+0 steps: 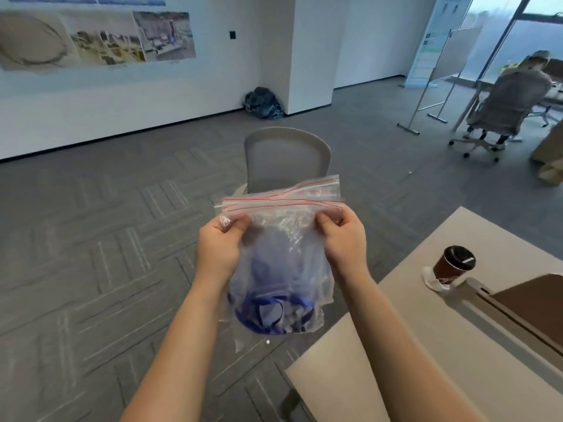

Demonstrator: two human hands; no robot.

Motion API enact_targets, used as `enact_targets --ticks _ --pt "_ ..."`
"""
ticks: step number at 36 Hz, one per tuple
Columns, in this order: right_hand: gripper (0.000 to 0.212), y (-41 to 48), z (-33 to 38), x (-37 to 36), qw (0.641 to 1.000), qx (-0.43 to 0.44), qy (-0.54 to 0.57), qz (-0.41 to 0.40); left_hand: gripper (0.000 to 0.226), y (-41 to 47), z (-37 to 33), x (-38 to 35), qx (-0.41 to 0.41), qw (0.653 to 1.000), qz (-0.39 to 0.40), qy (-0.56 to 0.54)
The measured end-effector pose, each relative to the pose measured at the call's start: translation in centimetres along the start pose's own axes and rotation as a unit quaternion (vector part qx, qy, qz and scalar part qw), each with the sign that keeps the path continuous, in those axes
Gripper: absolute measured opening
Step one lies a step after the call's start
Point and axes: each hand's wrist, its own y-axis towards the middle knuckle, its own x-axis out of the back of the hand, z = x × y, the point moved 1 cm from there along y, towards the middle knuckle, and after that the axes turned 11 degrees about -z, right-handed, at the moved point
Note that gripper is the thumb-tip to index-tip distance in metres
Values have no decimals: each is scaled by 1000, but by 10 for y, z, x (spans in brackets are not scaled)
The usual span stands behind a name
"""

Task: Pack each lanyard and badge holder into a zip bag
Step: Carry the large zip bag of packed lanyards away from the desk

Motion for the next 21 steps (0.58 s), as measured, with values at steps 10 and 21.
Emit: enact_targets --ticks 10,21 --pt "27 53 -29 -198 992 14 42 116 20 152 18 71 -21 992 -120 42" --pt "20 113 -33 -416 974 -13 59 217 9 340 11 141 -13 973 -217 77"
